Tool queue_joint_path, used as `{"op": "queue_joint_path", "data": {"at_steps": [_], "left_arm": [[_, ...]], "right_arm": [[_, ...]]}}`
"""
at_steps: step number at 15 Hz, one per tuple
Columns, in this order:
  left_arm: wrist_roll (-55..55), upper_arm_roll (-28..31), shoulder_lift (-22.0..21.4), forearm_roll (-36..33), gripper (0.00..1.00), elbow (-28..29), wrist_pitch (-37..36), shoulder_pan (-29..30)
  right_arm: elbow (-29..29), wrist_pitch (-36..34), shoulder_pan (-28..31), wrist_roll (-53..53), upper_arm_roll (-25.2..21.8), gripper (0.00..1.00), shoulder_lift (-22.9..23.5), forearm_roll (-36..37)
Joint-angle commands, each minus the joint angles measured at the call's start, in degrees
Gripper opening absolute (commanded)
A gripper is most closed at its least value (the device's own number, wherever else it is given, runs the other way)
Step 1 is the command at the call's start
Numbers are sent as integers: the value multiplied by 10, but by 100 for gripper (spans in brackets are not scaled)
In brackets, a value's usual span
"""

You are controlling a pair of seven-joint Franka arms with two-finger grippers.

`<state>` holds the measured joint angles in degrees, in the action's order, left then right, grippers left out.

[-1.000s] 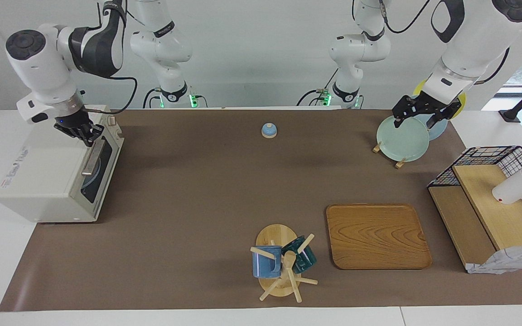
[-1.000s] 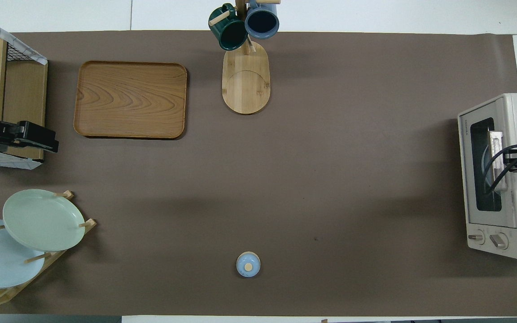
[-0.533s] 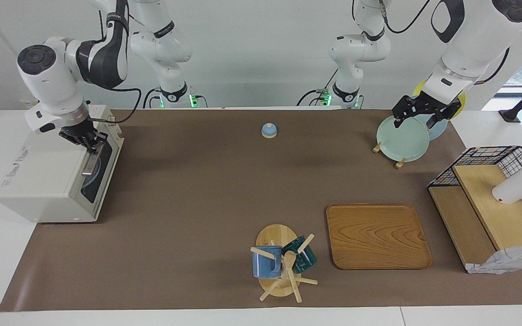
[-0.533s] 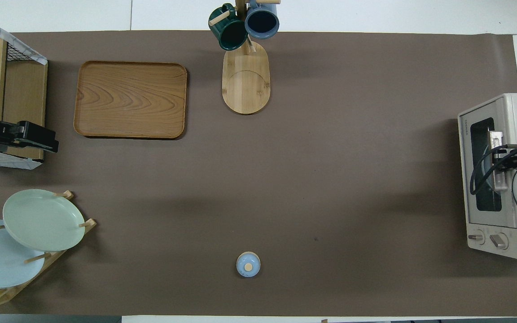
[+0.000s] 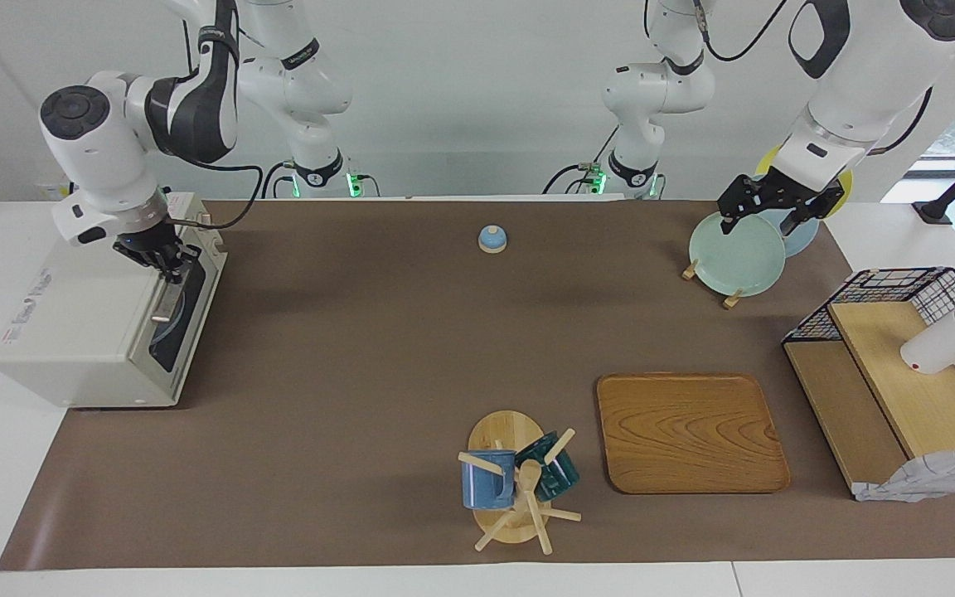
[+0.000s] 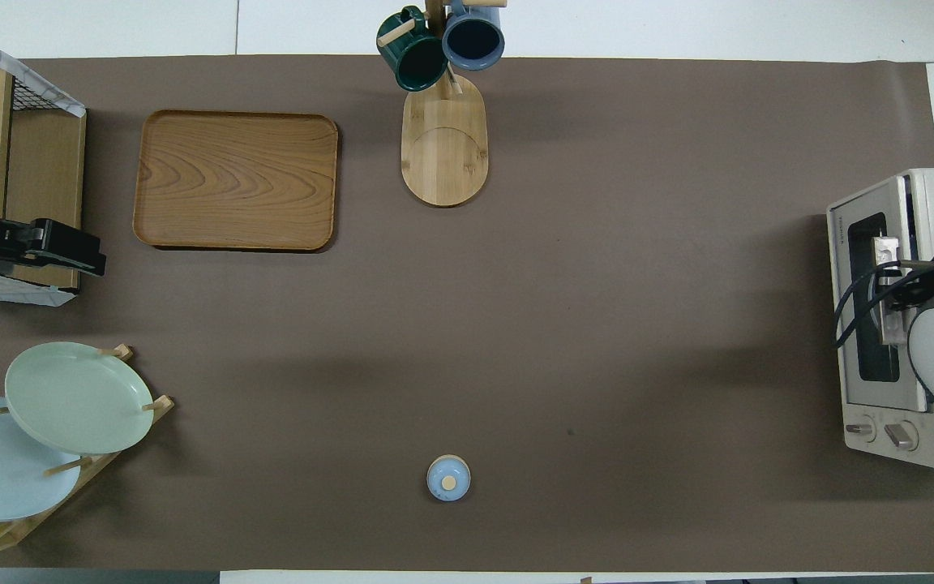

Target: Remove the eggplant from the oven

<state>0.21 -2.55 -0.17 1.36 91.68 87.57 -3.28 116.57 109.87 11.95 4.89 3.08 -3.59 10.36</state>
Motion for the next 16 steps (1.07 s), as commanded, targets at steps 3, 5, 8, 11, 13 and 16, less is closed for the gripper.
{"op": "queue_joint_path", "data": {"at_steps": [3, 5, 8, 11, 13, 16], "left_arm": [[-1, -3, -7, -10, 100, 4, -7, 4], [-1, -4, -7, -10, 100, 4, -7, 4], [-1, -3, -7, -10, 100, 4, -7, 4], [-1, -3, -7, -10, 100, 4, -7, 4], [0, -3, -7, -10, 100, 4, -7, 4], [-1, -3, -7, -10, 100, 4, -7, 4]], "right_arm": [[50, 83, 0, 20, 2, 0, 9, 0], [57, 105, 1, 23, 2, 0, 17, 0], [65, 132, 0, 23, 3, 0, 25, 0], [65, 156, -13, 30, 3, 0, 41, -17], [65, 166, -15, 35, 3, 0, 46, -18], [66, 170, -22, 35, 3, 0, 46, -18]]}}
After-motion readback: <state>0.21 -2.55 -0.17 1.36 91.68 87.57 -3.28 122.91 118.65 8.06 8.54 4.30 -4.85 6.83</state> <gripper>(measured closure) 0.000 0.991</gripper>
